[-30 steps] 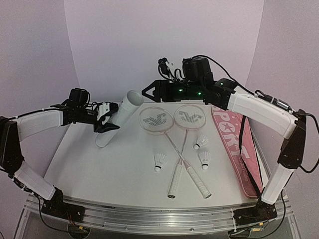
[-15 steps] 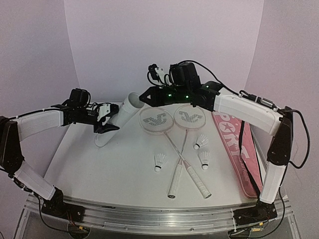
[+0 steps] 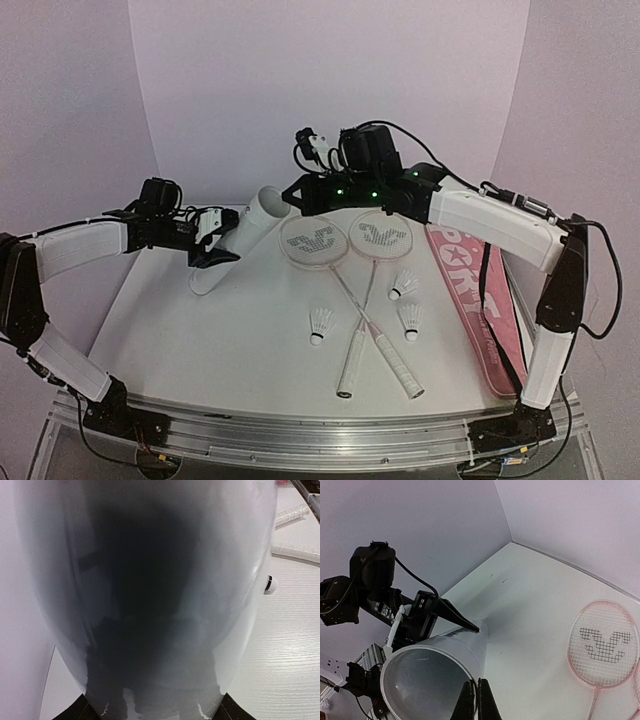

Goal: Pack up the badminton gear

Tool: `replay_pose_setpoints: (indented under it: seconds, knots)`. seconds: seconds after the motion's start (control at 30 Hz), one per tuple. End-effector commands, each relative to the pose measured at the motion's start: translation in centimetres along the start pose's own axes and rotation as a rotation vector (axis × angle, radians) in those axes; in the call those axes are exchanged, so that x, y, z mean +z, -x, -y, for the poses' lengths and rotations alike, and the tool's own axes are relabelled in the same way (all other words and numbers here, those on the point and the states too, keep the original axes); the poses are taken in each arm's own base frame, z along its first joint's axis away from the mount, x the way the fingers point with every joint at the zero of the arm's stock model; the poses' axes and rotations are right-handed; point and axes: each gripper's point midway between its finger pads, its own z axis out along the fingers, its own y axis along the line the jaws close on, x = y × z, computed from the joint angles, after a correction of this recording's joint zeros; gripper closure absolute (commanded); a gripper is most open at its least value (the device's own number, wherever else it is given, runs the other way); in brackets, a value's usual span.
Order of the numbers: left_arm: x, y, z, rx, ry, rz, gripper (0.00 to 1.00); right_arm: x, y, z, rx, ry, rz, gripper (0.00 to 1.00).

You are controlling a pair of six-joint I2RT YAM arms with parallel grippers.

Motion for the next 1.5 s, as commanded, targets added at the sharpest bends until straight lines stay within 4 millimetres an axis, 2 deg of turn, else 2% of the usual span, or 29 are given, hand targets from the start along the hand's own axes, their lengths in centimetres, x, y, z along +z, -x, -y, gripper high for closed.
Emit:
replay_pose_setpoints:
  seconds: [0.0, 0.2, 0.53, 0.67, 0.73, 0.8, 0.83, 0.87, 0.93, 0.97, 1.03, 1.13, 1.23, 1.3, 1.47]
  knots:
    - [0.9, -3.4, 1.5, -0.122, -0.045, -0.11, 0.73, -3.4, 3.4, 0.0, 0.05, 0.002, 0.087, 1.0]
    - [1.0, -4.2, 1.5, -0.129, -0.033, -0.13, 0.74, -6.7, 4.4, 0.6, 0.056, -0.02, 0.124, 1.0]
    - [1.1, -4.5, 1.4, -0.128, -0.03, -0.136, 0.76, -9.2, 4.7, 2.0, 0.084, -0.049, 0.15, 1.0]
    - [1.1, -4.3, 1.3, -0.126, -0.028, -0.132, 0.76, -9.6, 5.2, 1.9, 0.083, -0.039, 0.158, 1.0]
    - [1.0, -4.2, 1.2, -0.126, -0.022, -0.127, 0.76, -10.0, 5.2, 2.7, 0.101, -0.066, 0.164, 1.0]
    - [1.0, -3.8, 0.8, -0.143, -0.012, -0.119, 0.76, -10.7, 4.4, 5.6, 0.171, -0.16, 0.162, 1.0]
    - [0.8, -3.4, 0.5, -0.162, -0.006, -0.111, 0.76, -11.4, 3.4, 7.8, 0.225, -0.236, 0.153, 1.0]
    - [0.7, -2.9, 0.2, -0.178, -0.005, -0.097, 0.76, -12.4, 2.2, 10.8, 0.287, -0.346, 0.15, 1.0]
    - [0.3, -1.5, -0.2, -0.207, -0.011, -0.05, 0.75, -14.3, -2.4, 16.2, 0.362, -0.569, 0.078, 1.0]
    - [0.1, -0.7, -0.3, -0.218, -0.016, -0.022, 0.74, -15.2, -4.6, 18.2, 0.406, -0.649, 0.042, 1.0]
    - [-0.5, 1.0, -0.1, -0.235, -0.038, 0.04, 0.74, -16.5, -9.0, 21.2, 0.511, -0.755, -0.026, 1.0]
    - [-1.3, 3.0, 0.4, -0.254, -0.067, 0.123, 0.74, -18.8, -16.7, 24.9, 0.638, -0.919, -0.16, 1.0]
    - [-1.9, 4.0, 0.8, -0.255, -0.082, 0.162, 0.74, -19.8, -22.1, 26.5, 0.723, -0.995, -0.264, 1.0]
    - [-2.0, 4.0, 1.1, -0.254, -0.087, 0.166, 0.73, -20.0, -24.8, 27.3, 0.771, -1.023, -0.326, 1.0]
    - [-1.9, 3.6, 1.5, -0.252, -0.091, 0.154, 0.73, -19.4, -28.7, 28.8, 0.843, -1.046, -0.437, 1.0]
